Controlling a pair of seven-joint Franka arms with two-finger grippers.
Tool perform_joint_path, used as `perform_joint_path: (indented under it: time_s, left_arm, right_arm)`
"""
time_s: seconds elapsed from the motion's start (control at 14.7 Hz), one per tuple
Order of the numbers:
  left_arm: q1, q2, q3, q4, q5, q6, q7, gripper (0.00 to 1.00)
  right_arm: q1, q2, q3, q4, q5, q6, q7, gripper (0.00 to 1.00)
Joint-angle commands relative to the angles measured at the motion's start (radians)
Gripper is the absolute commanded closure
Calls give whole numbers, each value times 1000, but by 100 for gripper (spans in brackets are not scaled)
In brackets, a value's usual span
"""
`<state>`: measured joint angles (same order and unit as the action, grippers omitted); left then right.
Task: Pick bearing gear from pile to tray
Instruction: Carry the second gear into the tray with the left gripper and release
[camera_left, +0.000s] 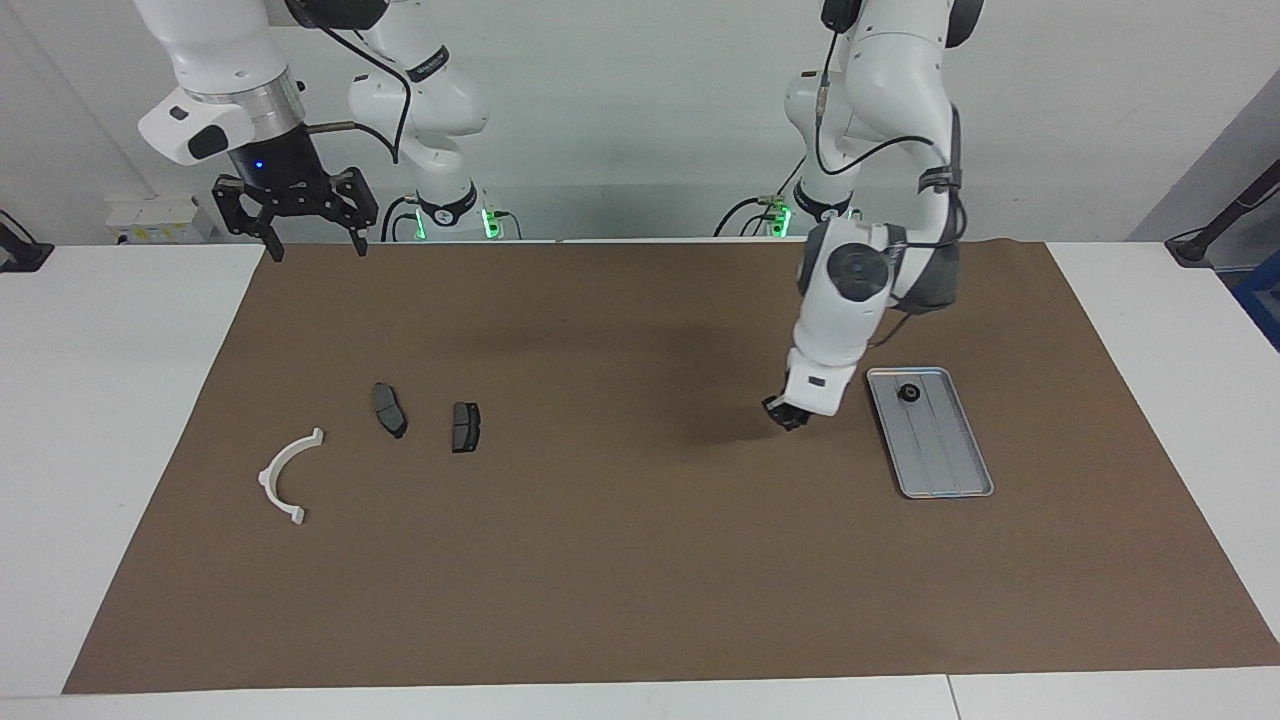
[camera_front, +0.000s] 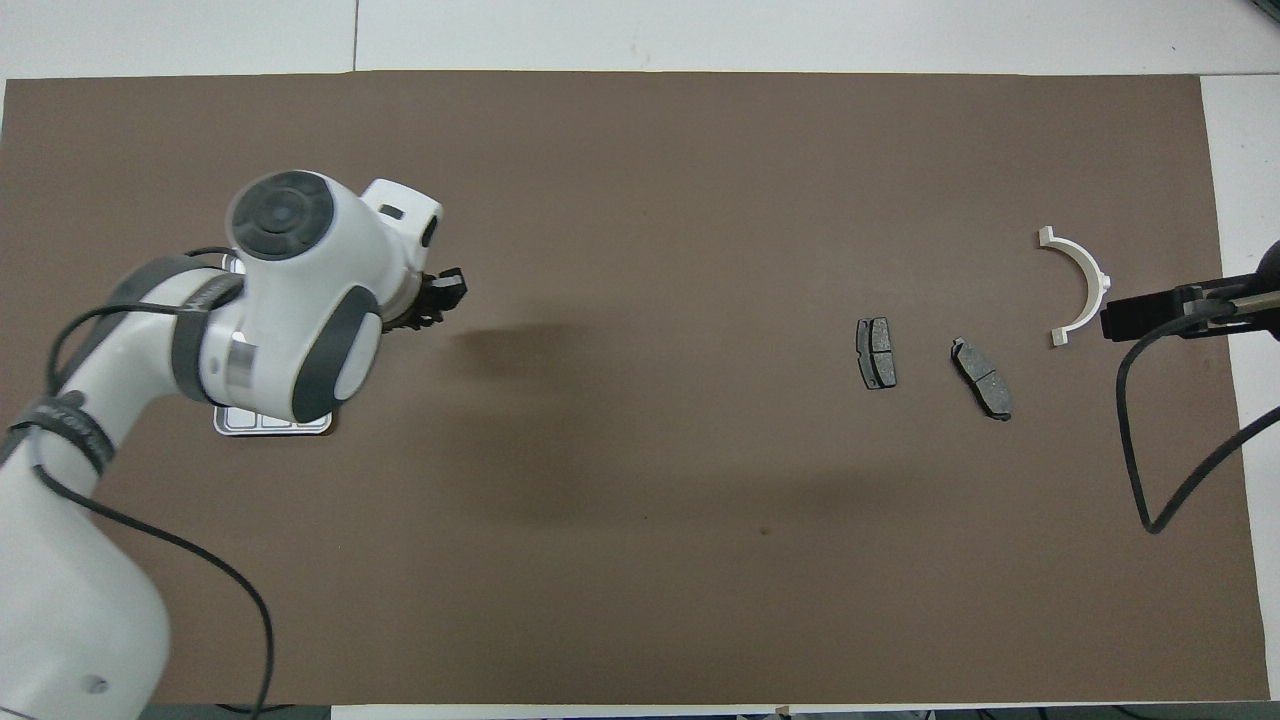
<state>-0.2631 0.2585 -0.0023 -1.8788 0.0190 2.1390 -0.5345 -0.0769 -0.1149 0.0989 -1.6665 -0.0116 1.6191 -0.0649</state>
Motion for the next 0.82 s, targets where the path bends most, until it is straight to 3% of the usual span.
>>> perform_joint_path:
  time_s: [0.0,0.27,0.41,0.61,0.75]
  left_arm:
    - [147,-38,-13,-48,12,2,236,100]
    - [257,-21,-13,-57,12,60,395,100]
    - [265,8,-13,-80,12,123,398,100]
    - [265,25,-13,-103,7,177,395,100]
    - [266,45,-13,-103,7,208,396,100]
  right_arm:
    - [-15,-19,1,-32,21,27,-9,0]
    - [-17,-17,1,-32,21,13,-9,0]
    - [-12,-12,-8,-26,21,15,-10,0]
    - [80,-6,-119,-21,19,12,-15,0]
    - [65,-8,-105,-21,19,13,-15,0]
